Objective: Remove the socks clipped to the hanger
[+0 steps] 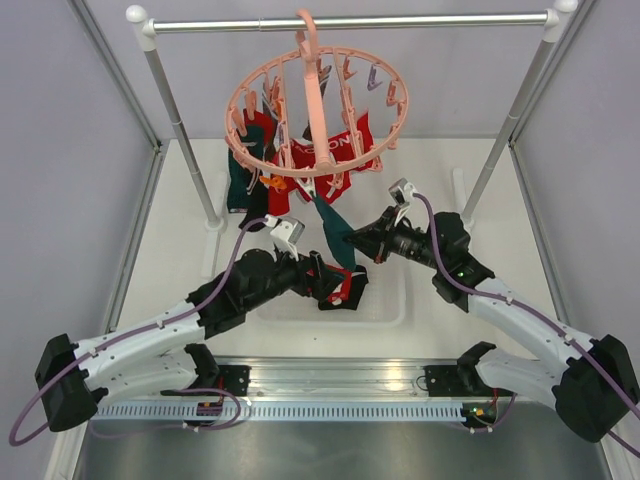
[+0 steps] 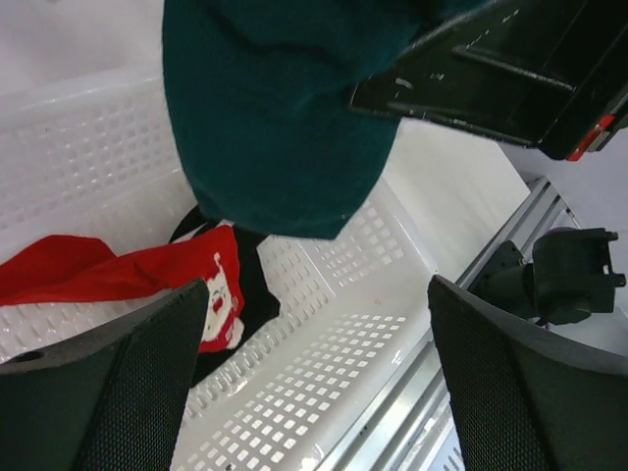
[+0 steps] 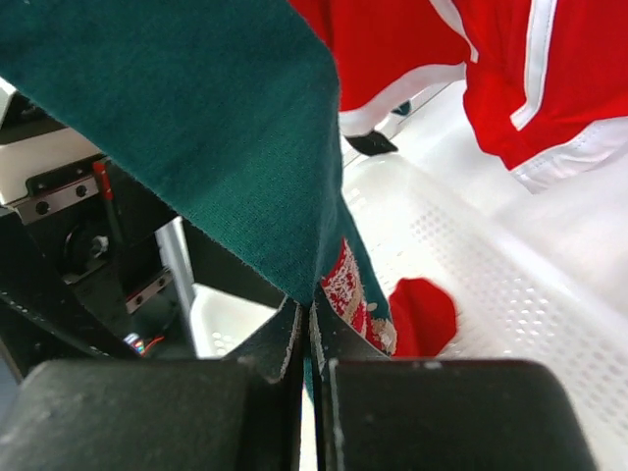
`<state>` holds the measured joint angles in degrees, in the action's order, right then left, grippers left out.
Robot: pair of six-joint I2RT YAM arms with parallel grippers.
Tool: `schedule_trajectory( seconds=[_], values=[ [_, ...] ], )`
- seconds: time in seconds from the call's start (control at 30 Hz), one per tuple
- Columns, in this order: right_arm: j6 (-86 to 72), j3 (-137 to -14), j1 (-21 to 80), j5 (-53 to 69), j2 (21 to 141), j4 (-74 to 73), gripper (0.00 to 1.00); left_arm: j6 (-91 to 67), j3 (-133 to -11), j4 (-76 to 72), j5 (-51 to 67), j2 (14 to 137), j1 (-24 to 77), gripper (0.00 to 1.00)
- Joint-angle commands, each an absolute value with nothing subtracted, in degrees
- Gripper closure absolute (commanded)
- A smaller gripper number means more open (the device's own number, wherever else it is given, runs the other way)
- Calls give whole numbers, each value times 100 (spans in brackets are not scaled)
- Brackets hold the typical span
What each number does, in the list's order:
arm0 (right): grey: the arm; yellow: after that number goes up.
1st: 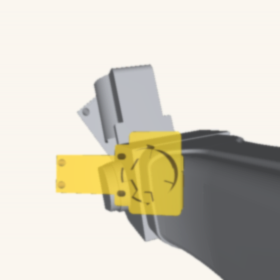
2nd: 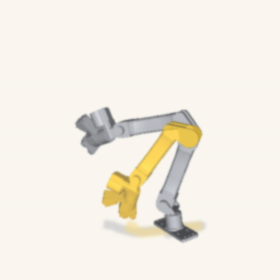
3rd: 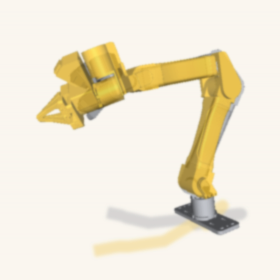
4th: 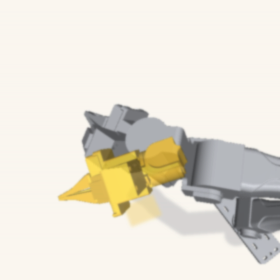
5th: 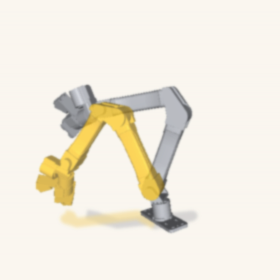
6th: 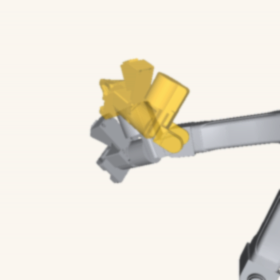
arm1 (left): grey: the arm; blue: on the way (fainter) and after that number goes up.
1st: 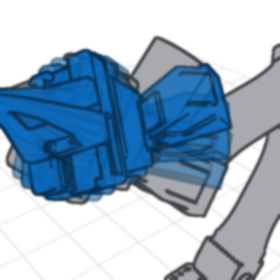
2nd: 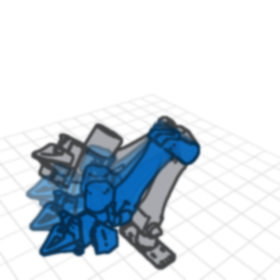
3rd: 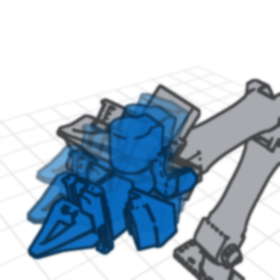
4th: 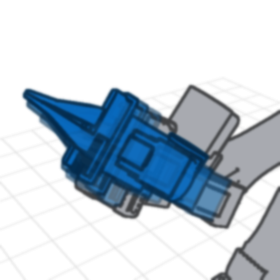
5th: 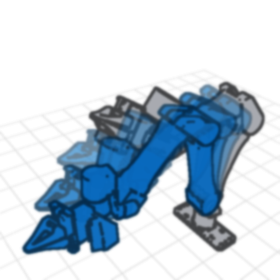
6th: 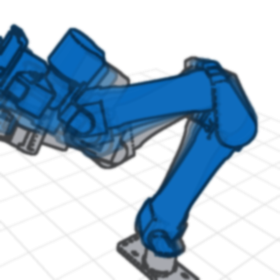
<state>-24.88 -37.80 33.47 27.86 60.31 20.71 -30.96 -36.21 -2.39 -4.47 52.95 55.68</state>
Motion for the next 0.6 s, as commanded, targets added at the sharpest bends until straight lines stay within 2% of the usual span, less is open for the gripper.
schedule_trajectory(
  seconds=[0.0, 0.43, 0.5, 0.57],
  values=[
    [-2900, -4008, 3313, 3418, 6152, 2575, 99, -2602, -3805, -879, -598, 5553, 5546, 6],
    [-4034, -3929, 3305, 4096, 6556, 3709, 99, -2400, -3973, -1256, -519, 5985, 5546, 7],
    [-4104, -3894, 3313, 4113, 6583, 3761, 99, -2408, -3990, -1309, -536, 6038, 5537, 8],
    [-4113, -3867, 3313, 4105, 6592, 3805, 99, -2434, -3999, -1353, -527, 6082, 5537, 14]
  ],
)
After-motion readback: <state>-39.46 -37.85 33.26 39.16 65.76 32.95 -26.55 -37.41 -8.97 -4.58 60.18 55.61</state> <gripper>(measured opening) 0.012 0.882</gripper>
